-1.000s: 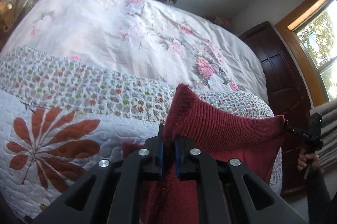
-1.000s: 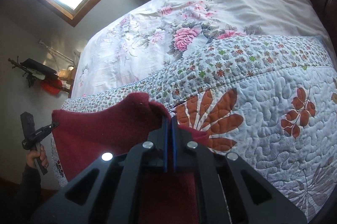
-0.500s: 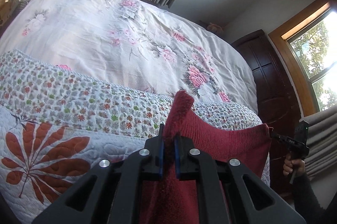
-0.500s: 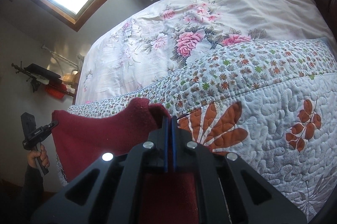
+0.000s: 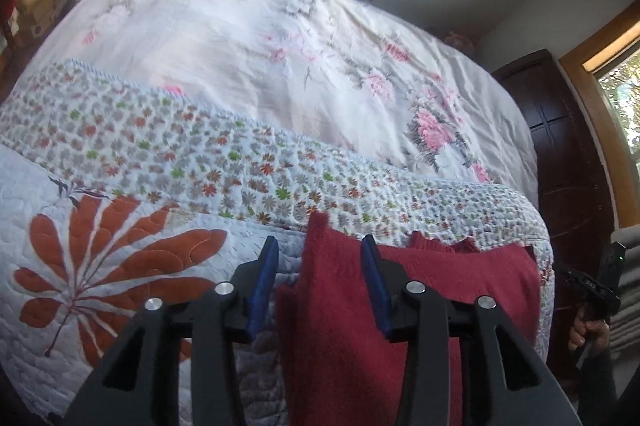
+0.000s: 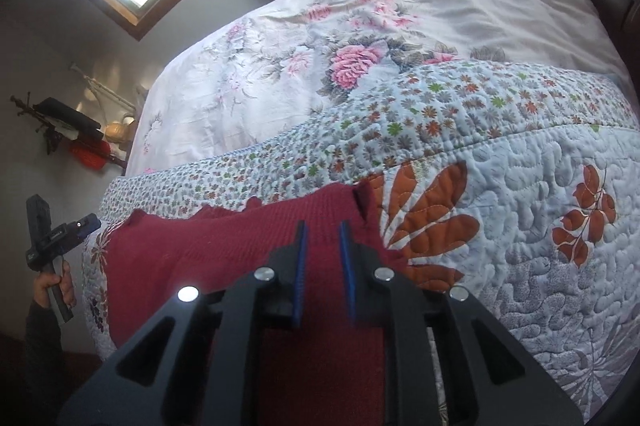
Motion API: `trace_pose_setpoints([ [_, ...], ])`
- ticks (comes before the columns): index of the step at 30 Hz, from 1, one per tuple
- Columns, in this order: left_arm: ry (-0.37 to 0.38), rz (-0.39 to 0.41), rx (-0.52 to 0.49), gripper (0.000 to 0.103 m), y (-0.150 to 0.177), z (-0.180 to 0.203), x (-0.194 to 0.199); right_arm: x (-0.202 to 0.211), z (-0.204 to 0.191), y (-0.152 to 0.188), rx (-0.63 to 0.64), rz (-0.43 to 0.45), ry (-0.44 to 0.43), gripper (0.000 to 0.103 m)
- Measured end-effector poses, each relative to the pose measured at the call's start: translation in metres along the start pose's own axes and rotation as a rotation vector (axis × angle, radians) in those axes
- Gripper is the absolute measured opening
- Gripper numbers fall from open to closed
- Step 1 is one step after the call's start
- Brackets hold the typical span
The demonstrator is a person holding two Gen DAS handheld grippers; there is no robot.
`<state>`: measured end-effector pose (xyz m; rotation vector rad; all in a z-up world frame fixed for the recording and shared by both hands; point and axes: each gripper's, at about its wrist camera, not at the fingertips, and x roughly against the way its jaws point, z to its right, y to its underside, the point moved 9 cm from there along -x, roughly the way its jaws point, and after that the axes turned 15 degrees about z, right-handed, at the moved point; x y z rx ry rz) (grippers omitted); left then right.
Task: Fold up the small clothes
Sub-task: 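Lower the folded sweater onto the bed and open both tools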
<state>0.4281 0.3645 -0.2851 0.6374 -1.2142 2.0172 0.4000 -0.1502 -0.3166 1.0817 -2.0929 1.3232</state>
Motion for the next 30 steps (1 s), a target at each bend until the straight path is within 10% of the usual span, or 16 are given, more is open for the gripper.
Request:
trace_pose_setpoints([
  [5, 0.124, -0.043, -0.109, 0.054, 0.045, 0.053, 0.014, -0.008, -0.023, 0.030, 0.020, -0.022, -0.037, 0.020],
  [10, 0.057, -0.139, -0.178, 0.053, 0.097, 0.045, -0.017, -0.032, -0.009, 0.061, 0.049, -0.084, 0.026, 0.019],
  [23, 0.214, -0.065, -0.177, 0.056, 0.118, 0.080, 0.052, 0.045, -0.023, 0.103, -0.014, -0.012, -0.041, 0.026],
  [30, 0.145, -0.150, -0.155, 0.056, 0.169, 0.050, 0.019, 0.029, -0.014, 0.175, -0.037, -0.130, -0.016, 0.028],
])
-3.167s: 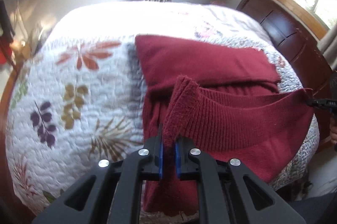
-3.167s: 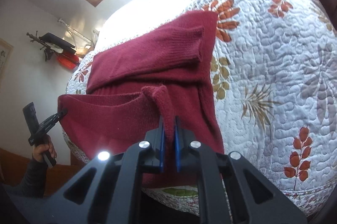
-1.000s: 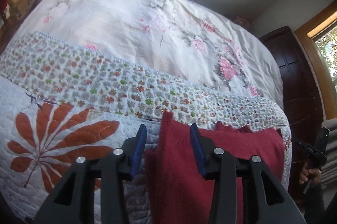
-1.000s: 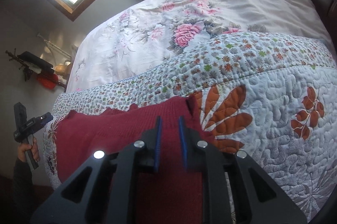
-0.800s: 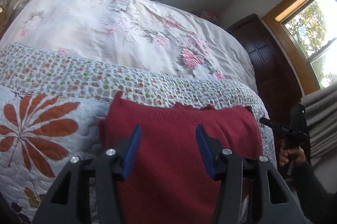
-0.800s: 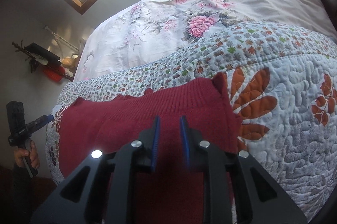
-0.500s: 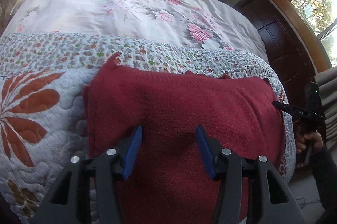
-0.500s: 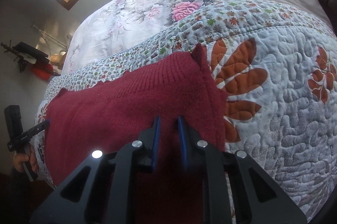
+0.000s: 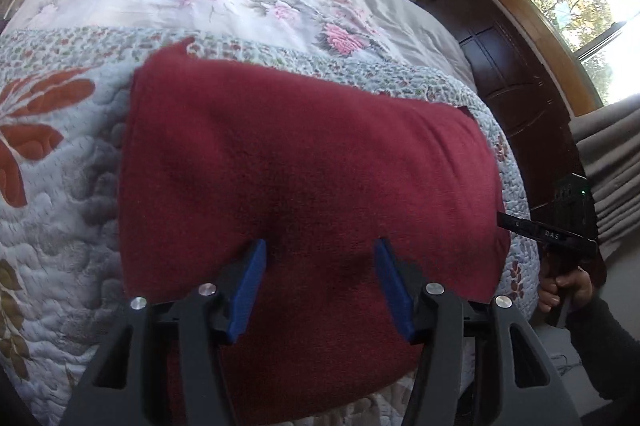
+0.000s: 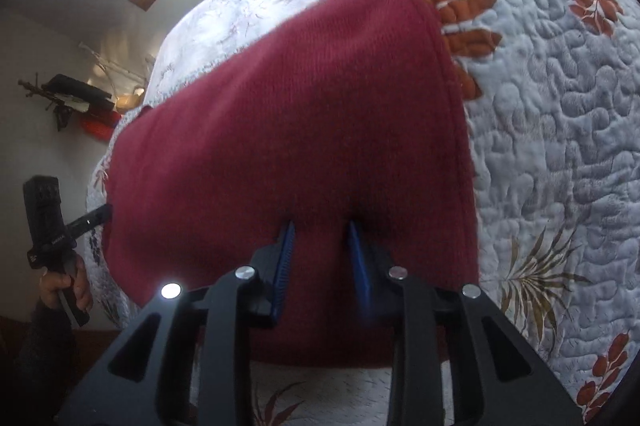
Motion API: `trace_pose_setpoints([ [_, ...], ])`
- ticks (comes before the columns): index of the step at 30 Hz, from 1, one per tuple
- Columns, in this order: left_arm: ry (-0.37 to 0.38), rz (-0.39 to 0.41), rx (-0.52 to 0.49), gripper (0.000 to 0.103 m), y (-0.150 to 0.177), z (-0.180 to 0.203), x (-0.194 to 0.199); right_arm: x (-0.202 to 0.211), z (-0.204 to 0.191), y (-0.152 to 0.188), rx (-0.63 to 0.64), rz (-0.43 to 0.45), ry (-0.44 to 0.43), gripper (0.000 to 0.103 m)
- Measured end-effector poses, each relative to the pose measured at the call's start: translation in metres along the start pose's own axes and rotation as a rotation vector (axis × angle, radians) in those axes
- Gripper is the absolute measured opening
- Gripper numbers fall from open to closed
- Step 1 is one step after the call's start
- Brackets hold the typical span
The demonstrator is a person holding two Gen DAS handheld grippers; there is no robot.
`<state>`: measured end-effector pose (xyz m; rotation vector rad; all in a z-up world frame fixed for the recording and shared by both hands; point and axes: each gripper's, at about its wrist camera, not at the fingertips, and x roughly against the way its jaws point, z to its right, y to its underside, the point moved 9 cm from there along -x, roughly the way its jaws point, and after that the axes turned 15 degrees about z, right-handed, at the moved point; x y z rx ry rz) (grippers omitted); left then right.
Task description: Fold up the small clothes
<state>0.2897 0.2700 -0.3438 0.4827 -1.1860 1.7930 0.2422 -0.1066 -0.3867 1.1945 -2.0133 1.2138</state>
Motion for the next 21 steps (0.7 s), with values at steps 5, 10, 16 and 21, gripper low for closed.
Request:
trace_pose_setpoints([
  [5, 0.040, 0.044, 0.089, 0.068, -0.014, 0.005, 0.040, 0.028, -0.019, -0.001, 0.090, 0.037, 0.044, 0.034],
  [10, 0.018, 0.080, 0.243, 0.090, -0.019, -0.036, 0.094, 0.061, -0.072, 0.024, 0.307, 0.069, 0.047, 0.051],
  [16, 0.234, 0.011, 0.277, 0.090, 0.006, -0.006, 0.110, 0.063, -0.115, 0.054, 0.368, 0.099, 0.049, 0.052],
  [21, 0.154, -0.119, 0.317, 0.090, 0.063, -0.028, 0.064, 0.042, -0.193, 0.082, 0.569, 0.074, 0.008, 0.060],
])
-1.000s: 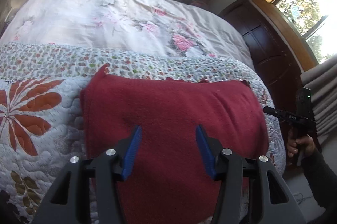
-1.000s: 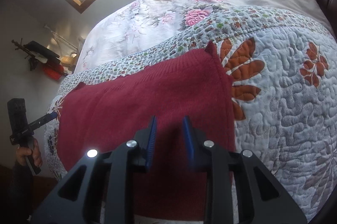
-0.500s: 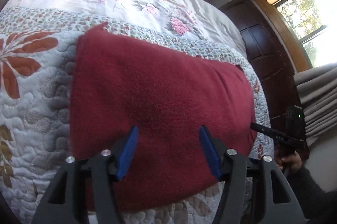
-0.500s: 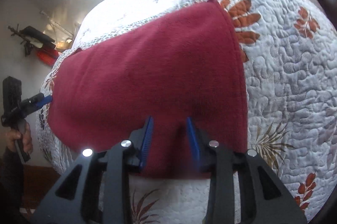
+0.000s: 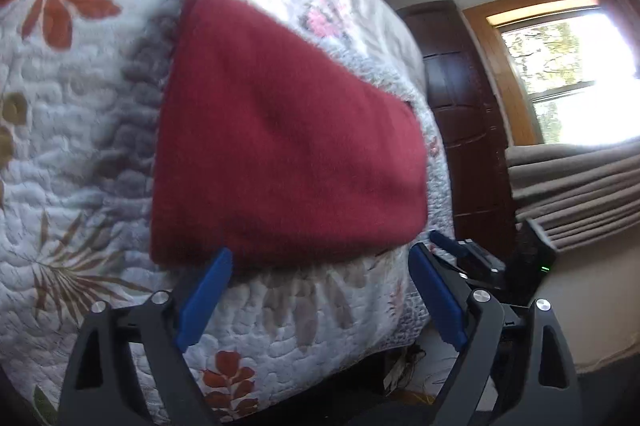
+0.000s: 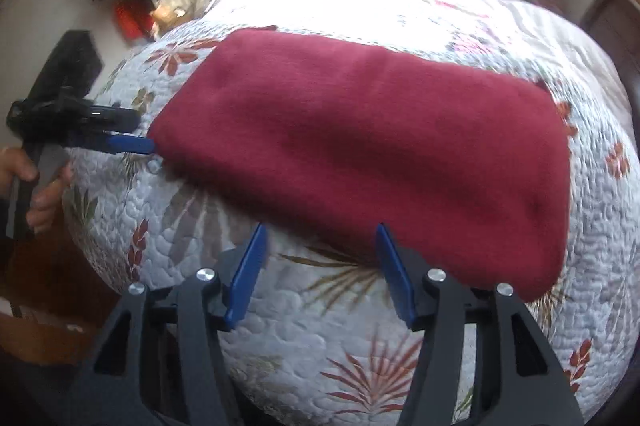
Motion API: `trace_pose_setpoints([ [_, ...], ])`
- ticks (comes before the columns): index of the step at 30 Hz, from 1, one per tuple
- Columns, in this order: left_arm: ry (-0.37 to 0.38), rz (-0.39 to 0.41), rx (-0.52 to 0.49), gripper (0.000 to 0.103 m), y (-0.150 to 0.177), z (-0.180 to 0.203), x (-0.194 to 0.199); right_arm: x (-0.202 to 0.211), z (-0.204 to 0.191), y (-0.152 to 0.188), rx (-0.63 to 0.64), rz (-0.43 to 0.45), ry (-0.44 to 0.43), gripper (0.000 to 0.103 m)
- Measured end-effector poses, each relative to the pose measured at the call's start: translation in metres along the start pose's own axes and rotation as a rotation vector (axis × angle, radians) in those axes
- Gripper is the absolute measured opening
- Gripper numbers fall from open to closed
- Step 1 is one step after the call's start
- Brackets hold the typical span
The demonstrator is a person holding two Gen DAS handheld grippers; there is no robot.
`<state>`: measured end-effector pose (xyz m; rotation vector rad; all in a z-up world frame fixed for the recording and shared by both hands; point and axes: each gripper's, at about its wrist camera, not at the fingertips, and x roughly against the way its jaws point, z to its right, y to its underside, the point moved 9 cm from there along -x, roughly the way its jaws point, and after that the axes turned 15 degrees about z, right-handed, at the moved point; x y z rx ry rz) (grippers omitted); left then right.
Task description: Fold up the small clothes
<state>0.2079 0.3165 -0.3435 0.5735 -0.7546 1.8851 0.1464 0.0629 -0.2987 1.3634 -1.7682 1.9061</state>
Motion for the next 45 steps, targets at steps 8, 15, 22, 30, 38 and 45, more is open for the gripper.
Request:
trace_pose_setpoints([
  [8, 0.124, 0.048, 0.221, 0.093, -0.027, -0.036, 0.047, -0.034, -0.106, -0.026, 0.322, -0.016, 0.002, 0.068],
  [15, 0.230, 0.017, 0.327, 0.097, -0.088, -0.057, 0.043, -0.081, -0.143, -0.032, 0.649, -0.068, 0.186, 0.077],
  [22, 0.301, 0.004, 0.390, 0.097, -0.133, -0.062, 0.022, -0.134, -0.155, -0.022, 0.868, -0.108, 0.283, 0.079],
  [30, 0.314, -0.057, 0.430, 0.098, -0.137, -0.063, -0.006, -0.171, -0.157, -0.046, 0.859, -0.101, 0.262, 0.030],
  [38, 0.388, -0.124, 0.434, 0.099, -0.142, -0.048, -0.022, -0.129, -0.149, -0.093, 0.666, -0.045, 0.190, 0.016],
  [45, 0.410, -0.186, 0.440, 0.099, -0.150, -0.020, -0.055, -0.098, -0.137, -0.119, 0.567, 0.018, 0.183, 0.015],
])
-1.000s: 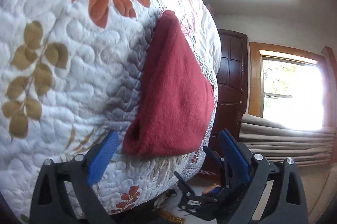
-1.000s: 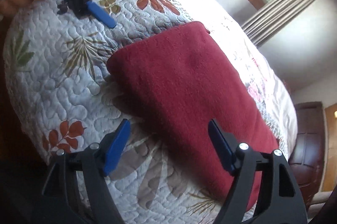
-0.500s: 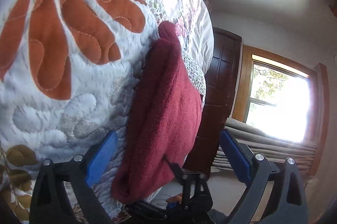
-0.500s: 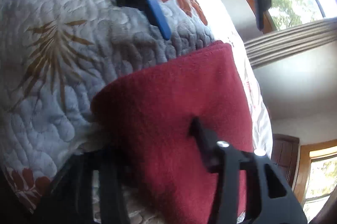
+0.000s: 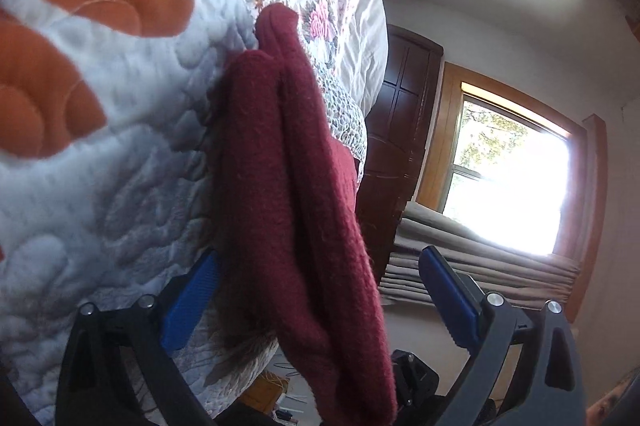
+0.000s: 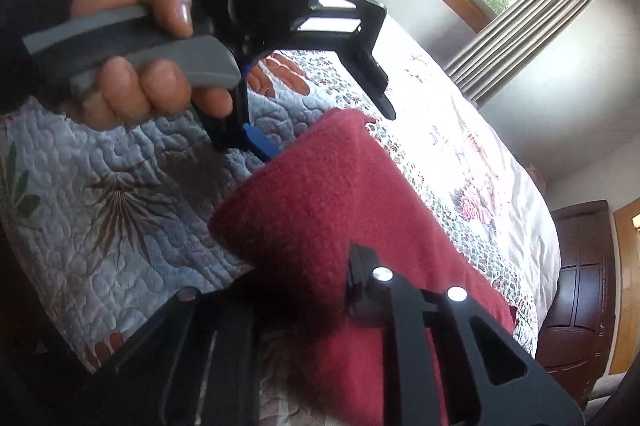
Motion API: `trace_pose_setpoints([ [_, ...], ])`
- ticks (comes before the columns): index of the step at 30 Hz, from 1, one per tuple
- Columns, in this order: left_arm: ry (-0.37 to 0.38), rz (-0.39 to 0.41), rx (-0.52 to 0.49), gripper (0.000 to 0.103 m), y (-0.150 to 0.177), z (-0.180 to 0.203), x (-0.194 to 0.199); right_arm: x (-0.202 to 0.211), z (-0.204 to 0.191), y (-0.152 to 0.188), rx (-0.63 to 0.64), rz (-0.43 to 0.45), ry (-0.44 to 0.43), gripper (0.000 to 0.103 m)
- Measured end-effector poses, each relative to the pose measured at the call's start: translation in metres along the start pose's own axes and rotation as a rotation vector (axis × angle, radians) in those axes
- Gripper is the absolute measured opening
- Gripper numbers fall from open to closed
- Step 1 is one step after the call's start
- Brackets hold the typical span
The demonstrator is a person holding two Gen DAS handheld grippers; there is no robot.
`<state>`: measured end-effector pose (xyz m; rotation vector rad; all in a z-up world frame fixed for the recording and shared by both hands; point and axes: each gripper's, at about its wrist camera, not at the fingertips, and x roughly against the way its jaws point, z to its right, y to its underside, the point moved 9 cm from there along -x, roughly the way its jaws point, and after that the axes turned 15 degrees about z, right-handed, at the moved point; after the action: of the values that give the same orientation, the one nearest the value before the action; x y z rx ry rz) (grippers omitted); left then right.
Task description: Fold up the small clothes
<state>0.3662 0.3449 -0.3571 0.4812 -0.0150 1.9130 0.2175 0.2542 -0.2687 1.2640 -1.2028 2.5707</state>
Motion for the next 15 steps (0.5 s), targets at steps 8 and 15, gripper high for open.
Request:
trace_pose_setpoints([
  [8, -0.078, -0.009, -0.025, 0.037, -0.009, 0.011, -0.024, 0.013, 0.011, -0.001, -0.048, 0.016, -0.002, 0.013],
  [15, -0.112, 0.002, -0.073, 0.024, -0.010, 0.030, -0.034, 0.025, 0.024, -0.003, -0.097, 0.033, 0.005, 0.011],
])
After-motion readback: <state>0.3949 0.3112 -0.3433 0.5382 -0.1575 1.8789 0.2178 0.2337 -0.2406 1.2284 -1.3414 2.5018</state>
